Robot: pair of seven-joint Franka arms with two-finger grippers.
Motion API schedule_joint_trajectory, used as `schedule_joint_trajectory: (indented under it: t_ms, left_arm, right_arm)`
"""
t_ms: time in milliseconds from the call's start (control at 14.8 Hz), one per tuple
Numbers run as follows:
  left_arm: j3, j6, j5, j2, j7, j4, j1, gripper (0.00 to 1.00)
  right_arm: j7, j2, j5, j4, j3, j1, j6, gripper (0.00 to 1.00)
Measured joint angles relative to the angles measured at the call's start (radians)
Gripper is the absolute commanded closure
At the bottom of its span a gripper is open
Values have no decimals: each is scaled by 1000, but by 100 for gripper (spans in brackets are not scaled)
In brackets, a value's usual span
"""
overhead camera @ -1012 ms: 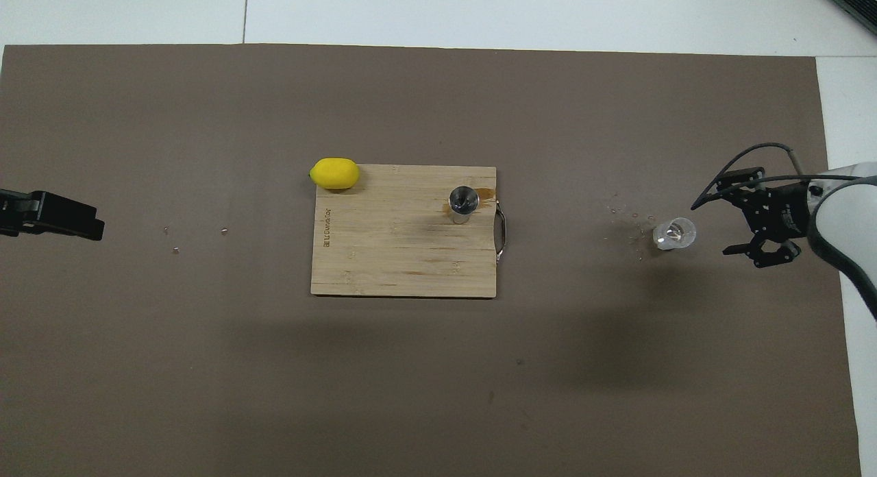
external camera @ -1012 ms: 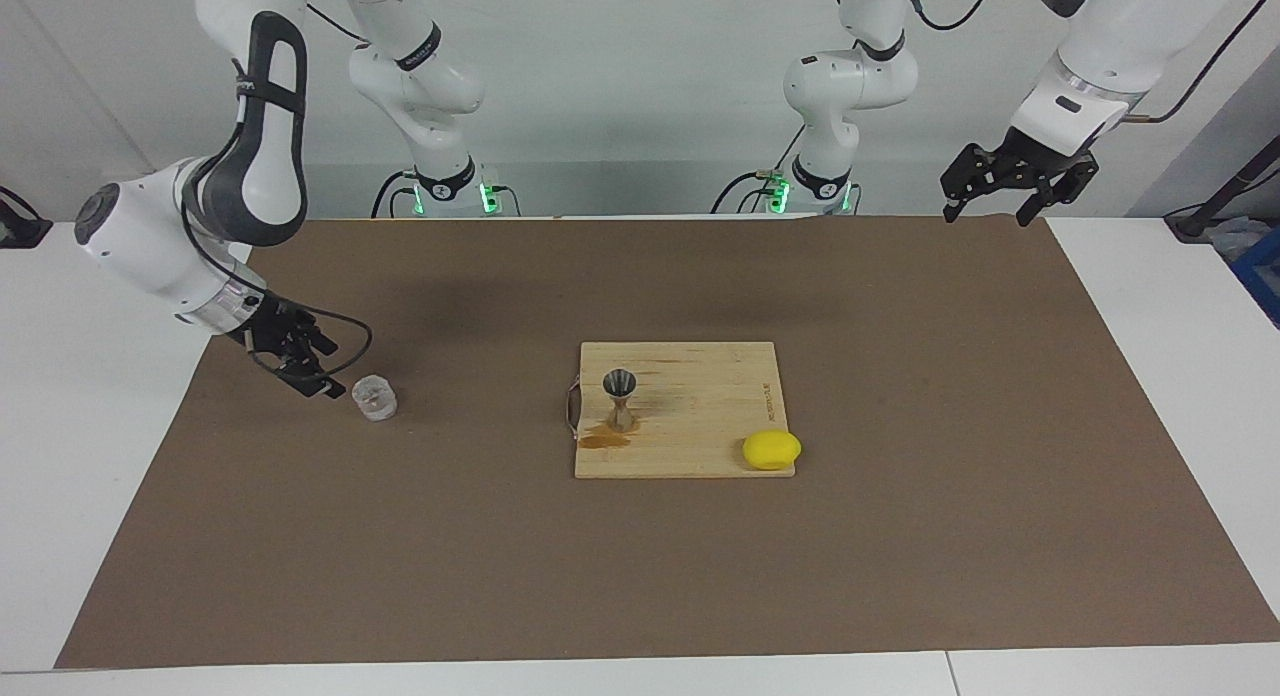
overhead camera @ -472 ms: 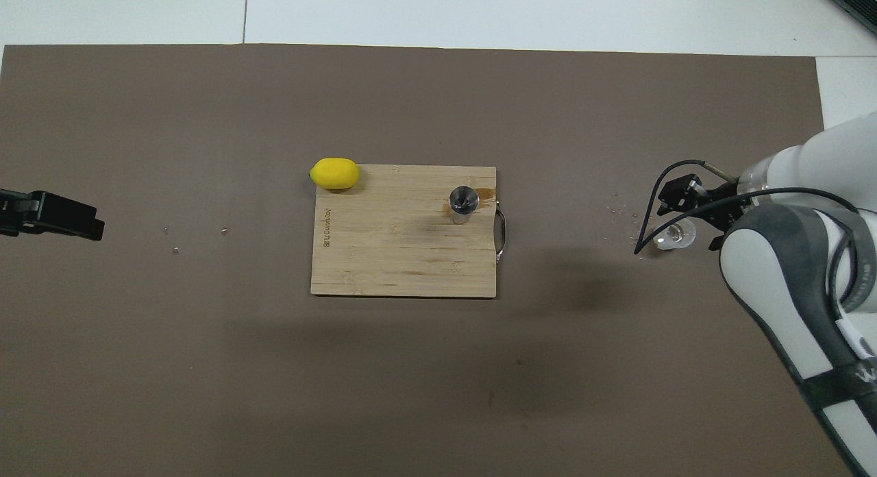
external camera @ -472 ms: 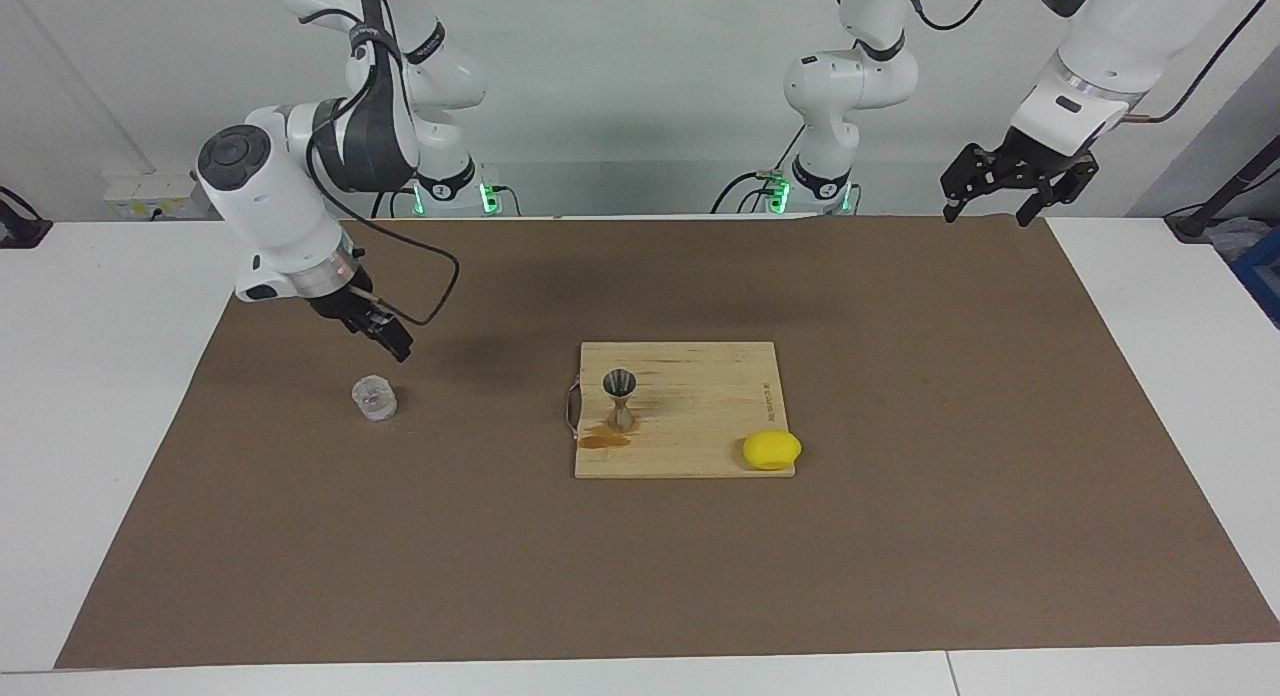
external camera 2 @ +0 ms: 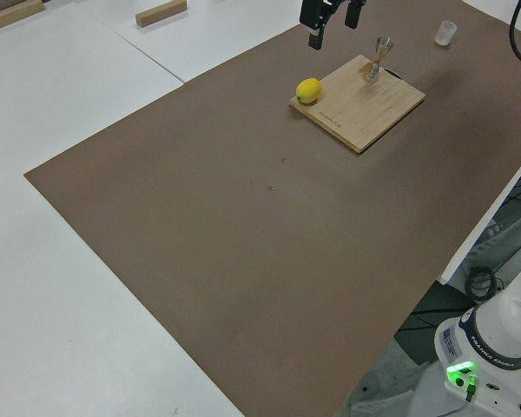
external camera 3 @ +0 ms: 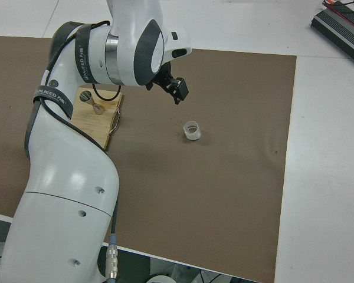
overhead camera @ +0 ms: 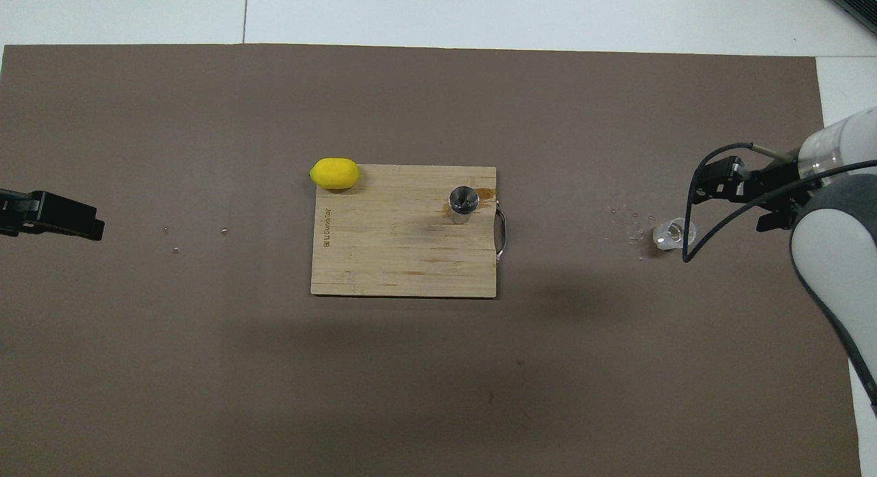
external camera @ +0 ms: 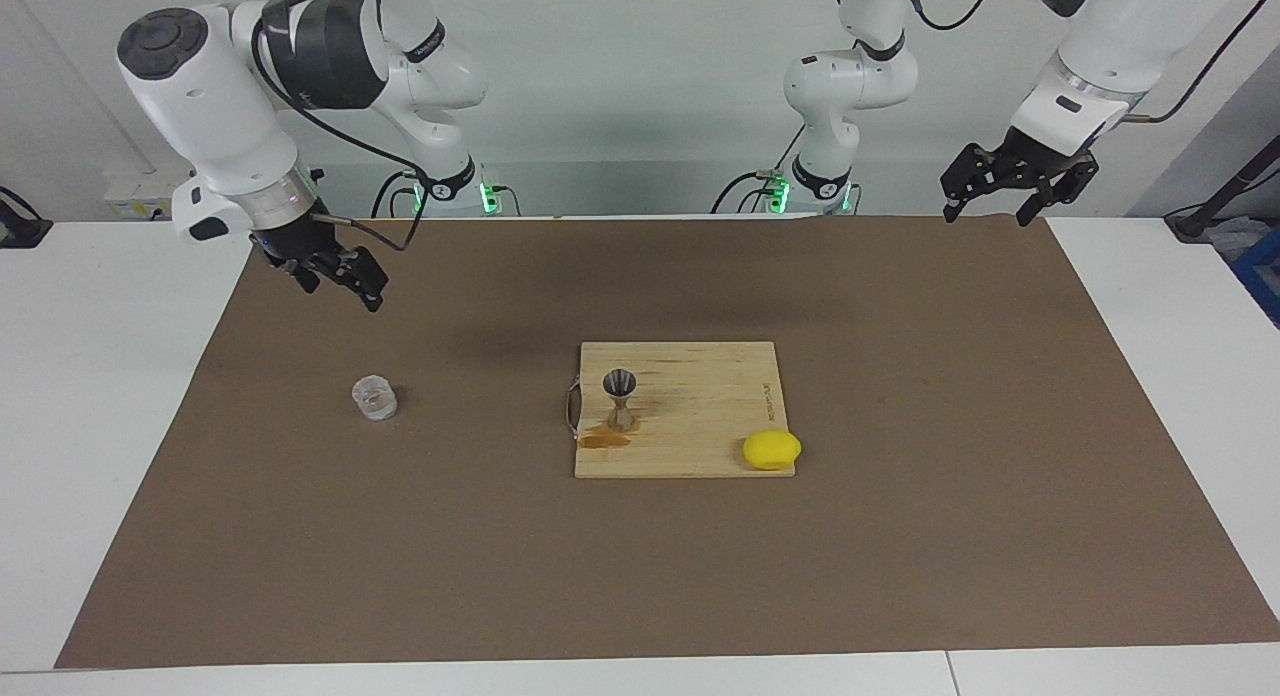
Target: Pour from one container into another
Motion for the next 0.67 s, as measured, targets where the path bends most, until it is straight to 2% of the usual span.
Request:
schedule_joint_trajectory:
  t_ms: [337,675]
  left_arm:
    - [0,0,0,0,0,0,0,0]
    - [0,0,0,0,0,0,0,0]
  right_arm:
    - [-44,-10,-53,68,7,0,-91,0]
    - [-61,-58,-35,3,13,0,-111,0]
